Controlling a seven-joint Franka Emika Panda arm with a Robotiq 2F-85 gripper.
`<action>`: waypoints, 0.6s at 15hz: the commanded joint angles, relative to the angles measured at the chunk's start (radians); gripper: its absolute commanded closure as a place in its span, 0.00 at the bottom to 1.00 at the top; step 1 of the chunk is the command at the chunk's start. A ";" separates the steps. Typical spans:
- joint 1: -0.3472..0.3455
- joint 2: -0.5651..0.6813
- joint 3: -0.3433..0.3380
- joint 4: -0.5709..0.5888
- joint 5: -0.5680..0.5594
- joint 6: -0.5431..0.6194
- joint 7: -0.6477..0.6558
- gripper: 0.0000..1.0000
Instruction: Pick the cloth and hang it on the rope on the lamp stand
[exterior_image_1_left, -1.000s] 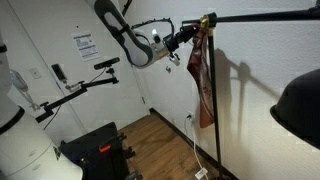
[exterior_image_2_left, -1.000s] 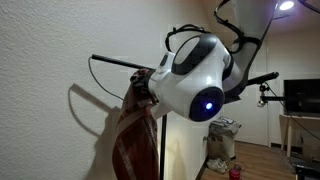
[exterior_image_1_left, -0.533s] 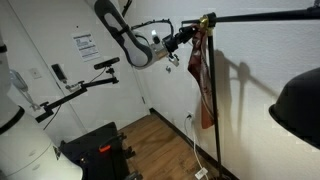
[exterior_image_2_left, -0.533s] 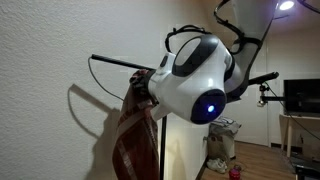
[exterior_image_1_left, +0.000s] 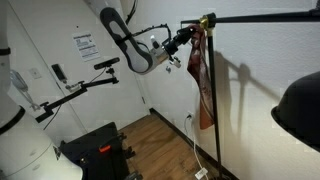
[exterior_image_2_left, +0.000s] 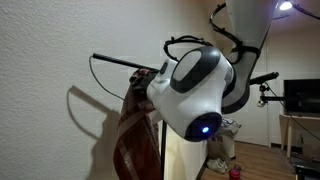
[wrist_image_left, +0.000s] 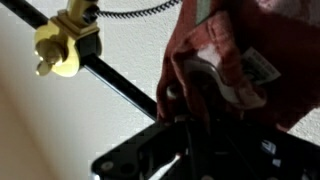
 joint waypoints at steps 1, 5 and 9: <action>-0.008 0.021 -0.011 0.056 0.014 0.000 -0.018 0.99; -0.064 0.012 -0.008 0.122 0.112 0.171 -0.101 0.99; -0.102 0.022 -0.025 0.208 0.202 0.324 -0.213 0.99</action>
